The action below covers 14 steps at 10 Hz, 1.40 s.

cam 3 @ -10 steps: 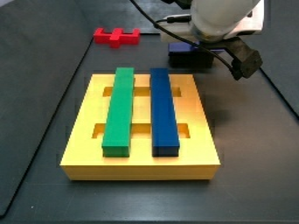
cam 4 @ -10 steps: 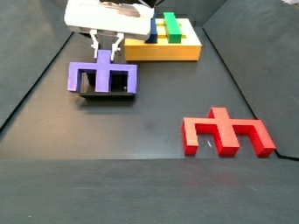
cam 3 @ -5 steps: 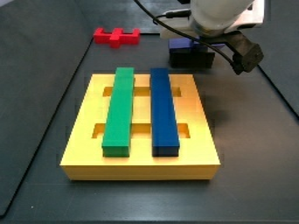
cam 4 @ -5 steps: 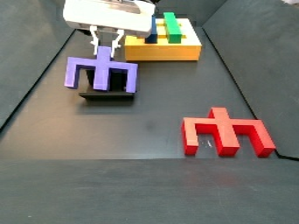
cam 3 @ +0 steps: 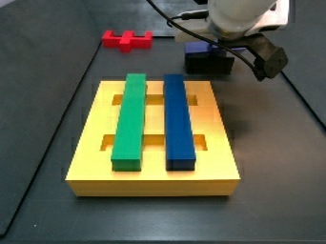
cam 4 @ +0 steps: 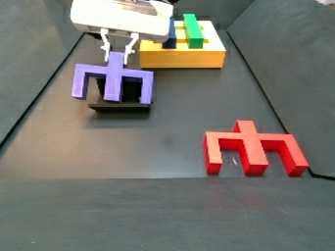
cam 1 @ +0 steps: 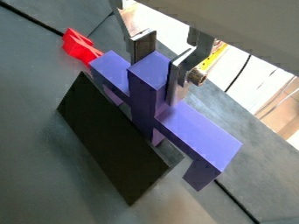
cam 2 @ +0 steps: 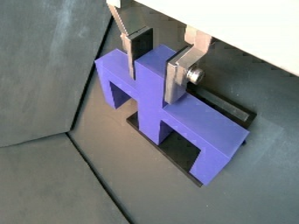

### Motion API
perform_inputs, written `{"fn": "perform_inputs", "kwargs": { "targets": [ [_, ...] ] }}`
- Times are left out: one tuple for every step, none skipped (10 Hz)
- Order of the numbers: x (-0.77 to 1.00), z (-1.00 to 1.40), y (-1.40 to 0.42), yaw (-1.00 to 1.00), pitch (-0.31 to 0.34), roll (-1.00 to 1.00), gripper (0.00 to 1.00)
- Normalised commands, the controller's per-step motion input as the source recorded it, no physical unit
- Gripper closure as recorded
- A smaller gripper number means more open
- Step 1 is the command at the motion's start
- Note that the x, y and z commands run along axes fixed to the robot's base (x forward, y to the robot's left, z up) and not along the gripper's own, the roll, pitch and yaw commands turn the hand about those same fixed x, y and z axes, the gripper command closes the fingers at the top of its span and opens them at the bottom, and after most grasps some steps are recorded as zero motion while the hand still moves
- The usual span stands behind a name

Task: Pick up the purple object. Move up. Place the purple object on the fixture. Regrasp the purple object. Move to above the board. Insert the purple object.
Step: Regrasp the purple object, then move to above the board.

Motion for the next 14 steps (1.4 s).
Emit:
{"fn": "perform_inputs", "kwargs": {
  "targets": [
    [0.00,0.00,0.00,0.00,0.000,0.00,1.00],
    [0.00,0.00,0.00,0.00,0.000,0.00,1.00],
    [0.00,0.00,0.00,0.00,0.000,0.00,1.00],
    [0.00,0.00,0.00,0.00,0.000,0.00,1.00],
    [0.00,0.00,0.00,0.00,0.000,0.00,1.00],
    [0.00,1.40,0.00,0.00,0.000,0.00,1.00],
    [0.02,1.40,0.00,-0.06,-0.002,-0.02,1.00],
    [0.00,1.40,0.02,-0.08,0.013,-0.09,1.00],
    [0.02,1.40,0.01,-0.04,0.032,-0.05,1.00],
    [0.01,1.40,0.00,-0.04,0.069,-0.03,1.00],
    [0.01,1.40,0.00,-0.03,0.080,-0.02,1.00],
    [0.02,0.73,-0.01,0.00,0.096,-0.01,1.00],
    [0.04,0.34,-0.01,0.01,0.110,0.02,1.00],
    [0.06,0.17,-0.02,0.04,0.117,0.02,1.00]
  ]
}}
